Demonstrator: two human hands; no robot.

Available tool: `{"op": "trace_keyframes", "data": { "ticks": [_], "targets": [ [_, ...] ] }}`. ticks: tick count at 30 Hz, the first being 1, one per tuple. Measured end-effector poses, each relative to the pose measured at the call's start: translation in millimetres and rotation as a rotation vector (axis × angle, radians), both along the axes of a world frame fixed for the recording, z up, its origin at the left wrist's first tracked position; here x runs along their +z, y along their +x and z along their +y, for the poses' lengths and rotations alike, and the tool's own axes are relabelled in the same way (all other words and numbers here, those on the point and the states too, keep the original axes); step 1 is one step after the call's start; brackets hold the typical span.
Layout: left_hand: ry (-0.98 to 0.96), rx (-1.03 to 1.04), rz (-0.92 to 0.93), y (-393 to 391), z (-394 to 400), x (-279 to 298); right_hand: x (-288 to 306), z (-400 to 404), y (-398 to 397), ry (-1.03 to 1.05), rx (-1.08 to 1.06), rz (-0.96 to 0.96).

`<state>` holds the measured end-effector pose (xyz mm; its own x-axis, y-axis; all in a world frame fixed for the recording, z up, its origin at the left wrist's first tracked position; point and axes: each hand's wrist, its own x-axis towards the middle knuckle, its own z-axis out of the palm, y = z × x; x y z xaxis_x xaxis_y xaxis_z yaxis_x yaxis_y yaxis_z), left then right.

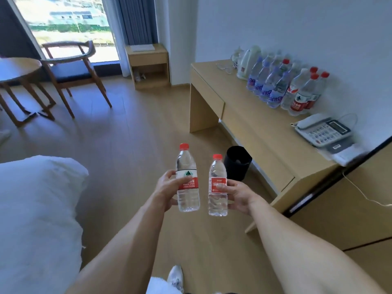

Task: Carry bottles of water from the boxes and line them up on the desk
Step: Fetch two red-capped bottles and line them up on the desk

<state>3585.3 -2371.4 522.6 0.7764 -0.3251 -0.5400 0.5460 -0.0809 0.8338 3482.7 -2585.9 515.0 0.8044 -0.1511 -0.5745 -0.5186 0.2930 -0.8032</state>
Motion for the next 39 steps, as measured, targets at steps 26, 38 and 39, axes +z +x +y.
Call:
{"op": "trace_keyframes", "data": {
  "ticks": [26,38,39],
  "targets": [
    [-0.123,-0.496,-0.152,341.2,-313.4,34.7,-4.2,-255.7,278.2,0.050,-0.493,-0.258],
    [-0.108,-0.828,-0.239,375.5,-468.8,22.1,-0.8,-350.9,266.3,-0.138,-0.900,-0.297],
    [-0.111,-0.857,-0.257,374.9,-479.4,19.7,0.4,-355.8,262.6,-0.183,-0.934,-0.293]
  ]
}}
